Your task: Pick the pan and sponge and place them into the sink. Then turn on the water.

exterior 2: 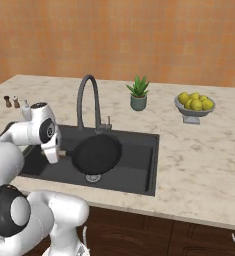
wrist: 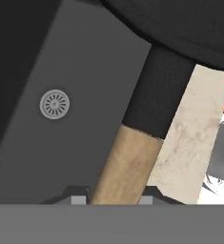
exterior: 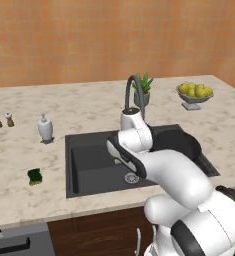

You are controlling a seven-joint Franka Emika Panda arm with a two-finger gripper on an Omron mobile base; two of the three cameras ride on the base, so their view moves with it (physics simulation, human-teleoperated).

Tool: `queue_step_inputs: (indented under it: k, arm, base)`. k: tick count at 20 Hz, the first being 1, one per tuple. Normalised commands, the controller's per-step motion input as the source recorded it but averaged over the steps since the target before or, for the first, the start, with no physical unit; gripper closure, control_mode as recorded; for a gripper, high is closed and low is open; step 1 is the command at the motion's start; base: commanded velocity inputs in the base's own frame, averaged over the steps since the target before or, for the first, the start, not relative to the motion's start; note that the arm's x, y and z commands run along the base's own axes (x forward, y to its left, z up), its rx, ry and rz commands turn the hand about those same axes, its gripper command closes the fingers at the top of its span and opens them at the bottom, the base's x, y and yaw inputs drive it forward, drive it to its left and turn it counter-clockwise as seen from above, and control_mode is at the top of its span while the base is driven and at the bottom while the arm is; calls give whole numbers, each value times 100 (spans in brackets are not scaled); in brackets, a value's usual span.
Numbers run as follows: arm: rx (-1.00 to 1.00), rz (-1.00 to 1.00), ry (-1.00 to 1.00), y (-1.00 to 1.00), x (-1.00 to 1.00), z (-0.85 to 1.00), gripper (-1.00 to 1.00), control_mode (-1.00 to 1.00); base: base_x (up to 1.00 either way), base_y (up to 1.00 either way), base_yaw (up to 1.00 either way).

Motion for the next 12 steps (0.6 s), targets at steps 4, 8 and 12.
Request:
queue_step_inputs:
  k: [4, 8, 12]
  arm:
    - [0, -24, 1, 39, 36, -27, 100, -100]
    - [0, -19, 17, -1, 55, -42, 100, -100]
    - [0, -13, 19, -5, 59, -47, 100, -100]
  base:
    - [0, 0, 0]
    - [0, 0, 0]
    - [0, 0, 0]
